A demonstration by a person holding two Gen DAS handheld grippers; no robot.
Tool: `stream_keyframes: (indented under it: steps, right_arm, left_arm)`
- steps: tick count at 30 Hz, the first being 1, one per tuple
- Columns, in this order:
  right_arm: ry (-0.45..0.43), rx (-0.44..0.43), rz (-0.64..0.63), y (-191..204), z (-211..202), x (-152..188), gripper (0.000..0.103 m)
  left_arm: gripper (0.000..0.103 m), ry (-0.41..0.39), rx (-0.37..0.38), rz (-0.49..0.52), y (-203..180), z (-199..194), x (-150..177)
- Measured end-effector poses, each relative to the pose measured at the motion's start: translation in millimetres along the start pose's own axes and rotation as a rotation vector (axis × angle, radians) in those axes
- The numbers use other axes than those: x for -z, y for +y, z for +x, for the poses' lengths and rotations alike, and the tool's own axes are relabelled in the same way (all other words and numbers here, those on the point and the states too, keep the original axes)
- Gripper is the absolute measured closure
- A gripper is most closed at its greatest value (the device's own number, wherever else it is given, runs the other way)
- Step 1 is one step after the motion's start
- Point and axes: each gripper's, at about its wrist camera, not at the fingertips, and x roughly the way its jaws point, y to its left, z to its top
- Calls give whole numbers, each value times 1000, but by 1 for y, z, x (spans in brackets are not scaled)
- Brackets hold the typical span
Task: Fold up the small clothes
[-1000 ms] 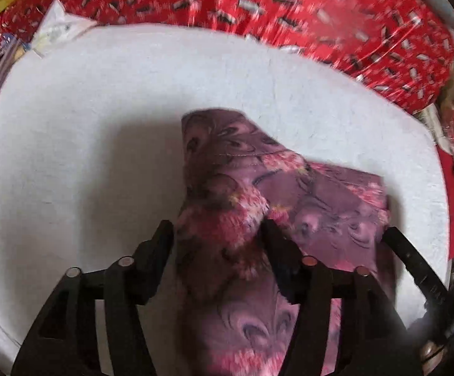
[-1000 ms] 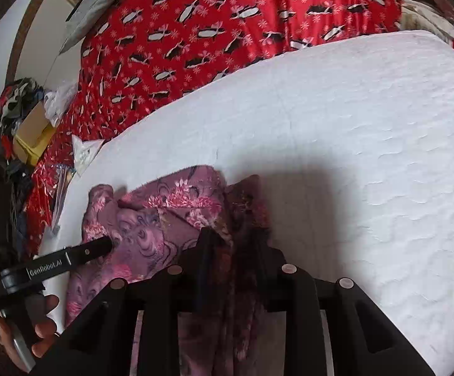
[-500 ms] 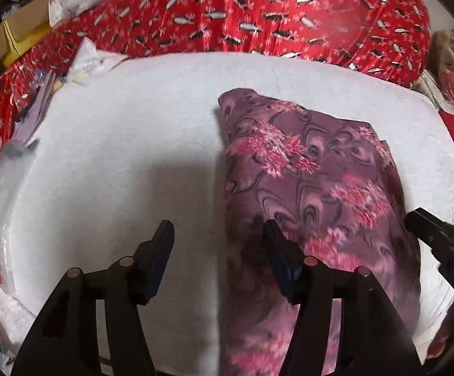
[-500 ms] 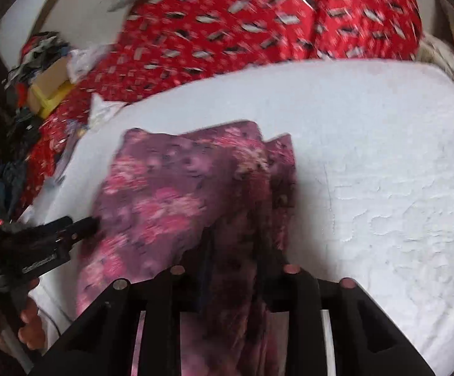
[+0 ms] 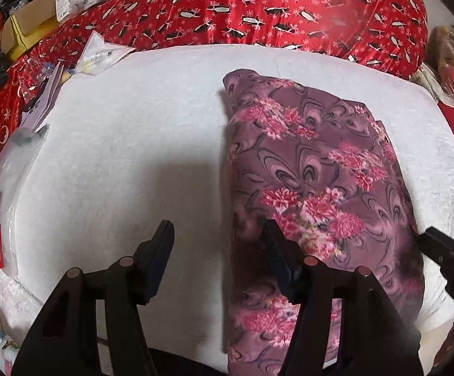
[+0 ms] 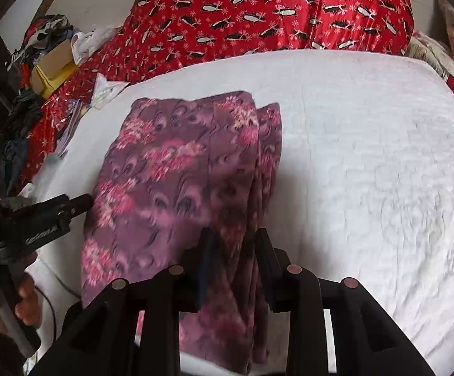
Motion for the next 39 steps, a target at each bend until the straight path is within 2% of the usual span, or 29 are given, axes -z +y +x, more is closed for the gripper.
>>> stream_keyframes:
  steps: [1, 3, 5, 7, 8, 10, 13, 15, 19, 22, 24, 26, 27, 29, 31, 34, 35, 39]
  right_arm:
    - [8, 4, 7, -1, 0, 5, 72]
    - [32, 20, 29, -6, 3, 15, 65]
    - [50, 12, 65, -10, 9, 22, 67]
    - [43, -40, 87, -12, 5, 24, 92]
    - [28, -68, 95, -12, 0, 24, 95]
    - [10, -64, 110, -12, -5, 24, 95]
    - [88, -20, 115, -16, 14, 29, 93]
    - [96, -8, 136, -17, 12, 28, 87]
    - [-10, -66, 142, -7, -22, 16, 85]
    - [-74, -75, 93, 7, -29, 11, 85]
    - [-32, -75, 93, 8, -13, 13, 85]
    - [67, -7, 72, 8, 15, 20, 85]
    - [79, -1, 73, 6, 21, 21, 86]
    - [56, -37, 121, 2, 14, 13, 85]
    - [-3, -79, 151, -2, 4, -3, 84]
    - [-83, -88, 182, -8, 2, -35, 69]
    - [-96, -101, 205, -12, 8, -49, 63]
    - [-82, -63, 281, -23, 45, -77, 62]
  left_arm:
    - [44, 3, 1, 0, 0, -1, 1]
    - [44, 9, 5, 3, -1, -4, 4]
    - [44, 18, 5, 11, -1, -7, 7]
    - [44, 18, 18, 13, 2, -12, 12]
    - [44, 16, 19, 9, 6, -14, 17]
    - [44, 47, 12, -7, 12, -6, 26]
    - [41, 136, 24, -15, 19, 19, 38]
    - [42, 147, 64, -51, 29, 16, 41]
    - [42, 103, 112, -102, 41, -1, 33]
    - [42, 115, 117, -115, 38, 7, 30]
    - [41, 156, 107, -104, 34, 23, 32]
    - [41, 164, 119, -111, 35, 27, 33]
    - [42, 164, 134, -120, 37, 25, 32]
    - [42, 162, 173, -140, 44, 20, 24]
    - [42, 149, 188, -174, 49, 18, 11]
    - [42, 136, 207, -204, 48, 21, -22]
    - [42, 131, 202, -199, 45, 23, -35]
    - [42, 132, 158, -155, 29, 40, -73]
